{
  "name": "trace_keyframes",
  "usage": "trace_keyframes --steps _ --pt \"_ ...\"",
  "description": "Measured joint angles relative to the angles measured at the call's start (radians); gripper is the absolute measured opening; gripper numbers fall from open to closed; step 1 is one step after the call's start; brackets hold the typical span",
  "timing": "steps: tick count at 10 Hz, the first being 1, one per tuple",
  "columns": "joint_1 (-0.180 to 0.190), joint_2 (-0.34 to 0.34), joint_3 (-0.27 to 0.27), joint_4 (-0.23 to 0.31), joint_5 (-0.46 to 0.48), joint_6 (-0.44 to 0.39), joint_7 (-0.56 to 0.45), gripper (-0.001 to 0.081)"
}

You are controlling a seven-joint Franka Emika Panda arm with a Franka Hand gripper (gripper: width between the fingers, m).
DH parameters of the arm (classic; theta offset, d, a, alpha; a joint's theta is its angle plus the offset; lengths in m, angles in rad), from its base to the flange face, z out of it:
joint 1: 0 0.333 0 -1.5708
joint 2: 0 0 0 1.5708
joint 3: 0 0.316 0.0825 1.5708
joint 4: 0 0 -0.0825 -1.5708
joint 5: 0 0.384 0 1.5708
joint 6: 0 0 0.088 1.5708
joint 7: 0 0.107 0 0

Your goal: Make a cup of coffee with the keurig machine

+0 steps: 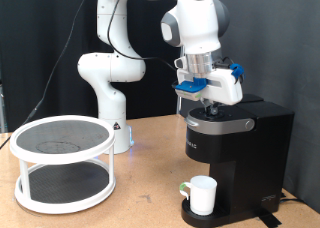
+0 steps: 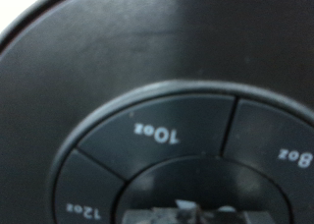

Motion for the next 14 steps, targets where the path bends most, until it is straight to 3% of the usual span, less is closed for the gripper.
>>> trace_keyframes --steps 6,14 --pt "-0.026 0.105 -0.033 0.121 0.087 -0.194 0.022 0.0005" --pt "-0.029 0.114 -0.039 0.132 0.119 -0.207 -0.018 0.0005"
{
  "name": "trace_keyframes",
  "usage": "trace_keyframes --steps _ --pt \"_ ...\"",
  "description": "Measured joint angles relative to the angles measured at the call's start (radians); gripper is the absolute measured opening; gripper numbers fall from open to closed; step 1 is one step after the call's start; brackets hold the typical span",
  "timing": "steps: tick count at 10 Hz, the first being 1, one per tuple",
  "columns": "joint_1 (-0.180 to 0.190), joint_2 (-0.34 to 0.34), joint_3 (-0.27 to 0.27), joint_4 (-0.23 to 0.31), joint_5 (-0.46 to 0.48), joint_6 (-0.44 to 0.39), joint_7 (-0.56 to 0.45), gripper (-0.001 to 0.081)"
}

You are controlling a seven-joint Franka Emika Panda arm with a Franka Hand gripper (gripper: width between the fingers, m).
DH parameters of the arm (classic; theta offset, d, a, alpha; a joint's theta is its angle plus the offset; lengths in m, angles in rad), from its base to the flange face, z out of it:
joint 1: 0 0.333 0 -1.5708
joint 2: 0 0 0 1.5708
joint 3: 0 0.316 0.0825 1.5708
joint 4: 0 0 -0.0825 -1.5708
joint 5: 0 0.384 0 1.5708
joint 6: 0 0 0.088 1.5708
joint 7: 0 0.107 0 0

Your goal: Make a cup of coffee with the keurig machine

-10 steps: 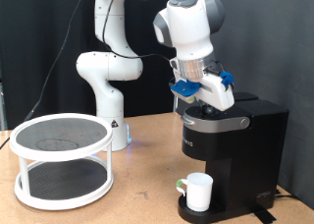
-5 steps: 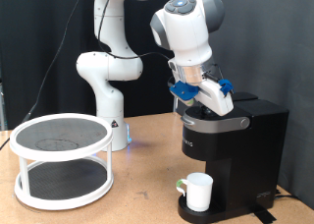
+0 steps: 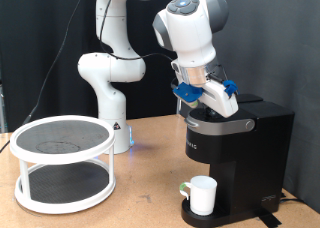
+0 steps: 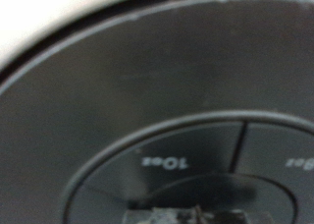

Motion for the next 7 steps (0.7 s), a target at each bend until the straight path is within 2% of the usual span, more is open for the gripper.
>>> trace_keyframes --steps 3,7 --pt "-0.002 -0.002 -0.010 -0.008 0.042 0.025 -0.062 0.0005" --pt "-0.012 -0.020 -0.017 -0.010 0.070 0.022 -0.087 0.0005"
